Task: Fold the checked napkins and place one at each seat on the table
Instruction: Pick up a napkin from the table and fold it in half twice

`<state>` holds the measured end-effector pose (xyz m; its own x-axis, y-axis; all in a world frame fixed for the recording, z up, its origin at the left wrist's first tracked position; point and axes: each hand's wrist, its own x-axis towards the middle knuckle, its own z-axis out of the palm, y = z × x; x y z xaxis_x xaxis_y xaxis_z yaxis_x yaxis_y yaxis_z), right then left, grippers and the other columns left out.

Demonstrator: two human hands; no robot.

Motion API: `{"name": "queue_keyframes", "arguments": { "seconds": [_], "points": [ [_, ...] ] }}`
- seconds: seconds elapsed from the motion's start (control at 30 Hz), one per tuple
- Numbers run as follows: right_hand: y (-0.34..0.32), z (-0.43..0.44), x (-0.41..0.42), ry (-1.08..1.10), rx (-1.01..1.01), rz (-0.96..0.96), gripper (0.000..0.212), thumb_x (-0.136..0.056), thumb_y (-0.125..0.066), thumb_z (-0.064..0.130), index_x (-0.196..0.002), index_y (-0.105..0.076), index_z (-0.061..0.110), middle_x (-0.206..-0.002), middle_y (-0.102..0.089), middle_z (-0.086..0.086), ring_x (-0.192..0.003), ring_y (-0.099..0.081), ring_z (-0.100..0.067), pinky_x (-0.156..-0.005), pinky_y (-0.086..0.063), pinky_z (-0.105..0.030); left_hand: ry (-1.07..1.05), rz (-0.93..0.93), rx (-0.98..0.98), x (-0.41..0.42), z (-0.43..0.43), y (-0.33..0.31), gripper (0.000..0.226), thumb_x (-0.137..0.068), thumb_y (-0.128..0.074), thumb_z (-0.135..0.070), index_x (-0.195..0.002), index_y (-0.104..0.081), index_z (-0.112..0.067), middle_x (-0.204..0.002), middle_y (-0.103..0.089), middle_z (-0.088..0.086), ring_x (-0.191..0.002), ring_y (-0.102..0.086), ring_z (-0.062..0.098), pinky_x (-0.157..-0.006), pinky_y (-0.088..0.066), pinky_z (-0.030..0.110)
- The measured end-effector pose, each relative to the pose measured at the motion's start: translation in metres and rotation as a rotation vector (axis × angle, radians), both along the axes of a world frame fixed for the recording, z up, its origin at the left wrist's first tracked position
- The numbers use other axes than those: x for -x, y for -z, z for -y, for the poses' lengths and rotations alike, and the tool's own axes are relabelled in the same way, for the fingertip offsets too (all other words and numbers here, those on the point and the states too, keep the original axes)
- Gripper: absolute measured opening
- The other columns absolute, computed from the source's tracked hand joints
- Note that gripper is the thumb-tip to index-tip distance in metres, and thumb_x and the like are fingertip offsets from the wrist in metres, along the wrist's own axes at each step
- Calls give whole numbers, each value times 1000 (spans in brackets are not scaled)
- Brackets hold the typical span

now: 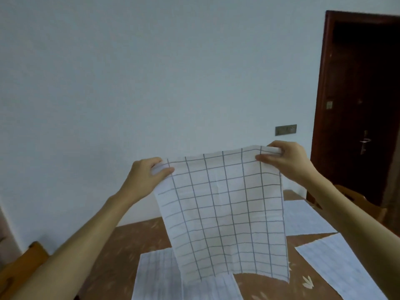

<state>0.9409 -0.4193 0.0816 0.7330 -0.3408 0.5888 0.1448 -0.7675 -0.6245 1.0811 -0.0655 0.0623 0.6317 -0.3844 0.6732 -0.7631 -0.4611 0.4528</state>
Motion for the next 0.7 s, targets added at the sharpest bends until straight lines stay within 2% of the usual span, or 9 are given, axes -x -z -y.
{"name": "queue_keyframes", "arguments": {
  "seconds": [0.13,0.2,0.27,0.3,0.33,0.4,0.57,0.63,0.7],
  "points": [
    [-47,-18,-8,-87,-194,268,26,-79,-84,30,-93,-74,10,-86,-76,-8,-81,-72,-18,-76,-56,-35,-51,95,289,5,-6,-40,32,-87,-75,-34,-75,-56,-11,-67,-51,-11,-60,-49,-2,-57,-36,17],
    [-58,-18,-10,-255,-373,291,35,-77,-84,23,-105,-71,7,-98,-77,-7,-93,-74,-17,-85,-57,-31,66,-115,436,8,-8,-50,27,-83,-79,-31,-99,-61,-18,-97,-70,-15,-81,-59,-12,-78,-44,3],
    [-49,-18,-14,-335,-405,119,47,-70,-87,23,-110,-70,4,-103,-77,-7,-98,-74,-16,-90,-57,-31,159,-392,264,11,-9,-26,30,-73,-84,-33,-82,-60,-18,-105,-55,9,-63,-62,-5,-95,-40,26],
    [-39,-17,-18,-318,-369,26,46,-68,-88,21,-106,-72,1,-100,-78,-6,-96,-74,-16,-89,-57,-29,138,-479,143,9,-11,-6,34,-66,-88,-37,-74,-60,-21,-63,-52,-25,-60,-65,2,-57,-40,21],
    [-28,-17,-22,-288,-335,-30,38,-69,-88,18,-101,-75,3,-95,-78,-3,-93,-74,-14,-88,-57,-27,119,-530,79,6,-12,17,37,-58,-92,-42,-77,-67,-23,-75,-77,-9,-71,-72,8,-77,-59,27],
    [-11,-20,-26,-248,-326,-1,21,-73,-87,14,-90,-78,10,-84,-77,2,-83,-71,-8,-83,-55,-23,105,-533,114,3,-8,43,47,-54,-94,-45,-93,-75,-26,-92,-79,-10,-93,-75,12,-90,-59,39],
    [-26,-7,-21,-297,-432,253,16,-78,-83,15,-93,-75,14,-86,-75,0,-79,-71,-12,-68,-52,-13,91,-407,463,-5,6,7,11,-87,-76,-21,-98,-75,-22,-90,-78,-15,-95,-73,5,-77,-55,11],
    [-31,1,-17,-398,-483,153,25,-77,-82,11,-102,-74,12,-98,-79,-1,-91,-76,-12,-71,-57,-14,111,-440,521,-2,3,-6,18,-90,-72,-30,-107,-72,-22,-99,-76,-15,-95,-70,-4,-78,-49,4],
    [-21,3,-19,-393,-415,-46,26,-75,-83,10,-100,-76,8,-98,-79,-5,-95,-75,-18,-72,-57,-17,81,-484,322,0,0,3,25,-84,-77,-34,-105,-73,-20,-98,-78,-11,-94,-71,-2,-77,-50,7]
  ]
}}
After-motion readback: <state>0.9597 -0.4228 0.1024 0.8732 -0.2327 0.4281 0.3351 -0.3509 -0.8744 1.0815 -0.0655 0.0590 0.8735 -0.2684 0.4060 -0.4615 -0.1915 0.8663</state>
